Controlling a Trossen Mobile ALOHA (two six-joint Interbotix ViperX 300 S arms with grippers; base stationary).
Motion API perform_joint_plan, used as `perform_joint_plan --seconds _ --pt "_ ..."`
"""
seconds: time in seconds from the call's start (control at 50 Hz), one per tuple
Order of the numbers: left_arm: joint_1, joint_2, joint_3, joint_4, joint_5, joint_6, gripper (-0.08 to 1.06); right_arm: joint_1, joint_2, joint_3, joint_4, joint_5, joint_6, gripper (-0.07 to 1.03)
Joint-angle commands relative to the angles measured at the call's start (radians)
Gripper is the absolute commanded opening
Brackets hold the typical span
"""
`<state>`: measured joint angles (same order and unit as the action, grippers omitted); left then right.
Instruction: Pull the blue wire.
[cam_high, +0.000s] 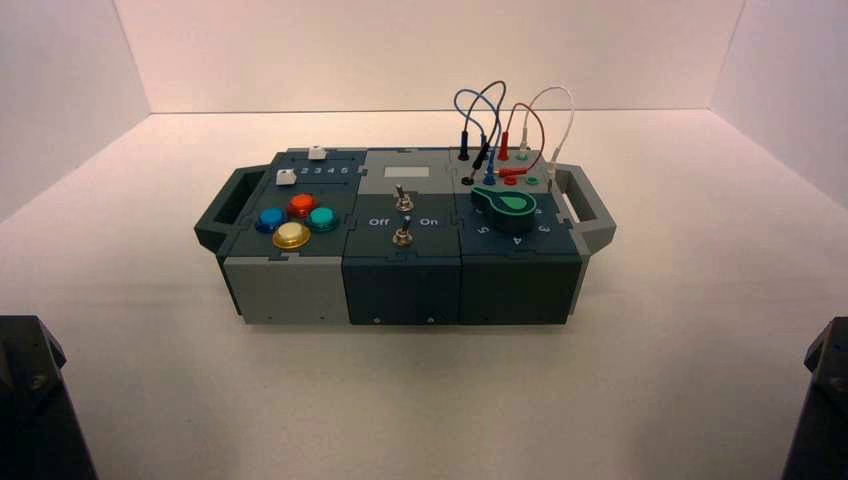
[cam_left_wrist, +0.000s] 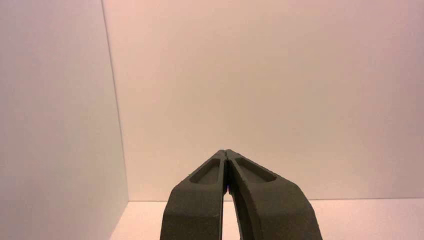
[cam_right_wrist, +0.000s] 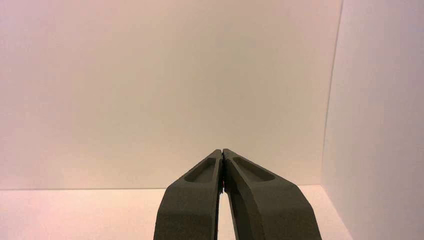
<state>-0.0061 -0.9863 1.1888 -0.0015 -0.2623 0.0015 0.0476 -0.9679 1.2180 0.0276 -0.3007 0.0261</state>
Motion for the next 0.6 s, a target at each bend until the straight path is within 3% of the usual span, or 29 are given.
perform_joint_plan --seconds 0.02,0.34,0.6 --pt "0.003 0.005 -0.012 -0.002 0.002 0.002 -0.03 0.014 0.003 -0.028 0.003 0.0 0.006 -0.02" --pt "0.003 0.005 -0.011 0.0 0.023 0.003 -0.03 0.051 -0.002 -0.04 0.003 0.049 0.008 -0.02" --pt "-0.018 0.012 -0.037 0.0 0.135 0.003 -0.03 0.074 -0.006 -0.074 0.005 0.23 0.008 -0.02"
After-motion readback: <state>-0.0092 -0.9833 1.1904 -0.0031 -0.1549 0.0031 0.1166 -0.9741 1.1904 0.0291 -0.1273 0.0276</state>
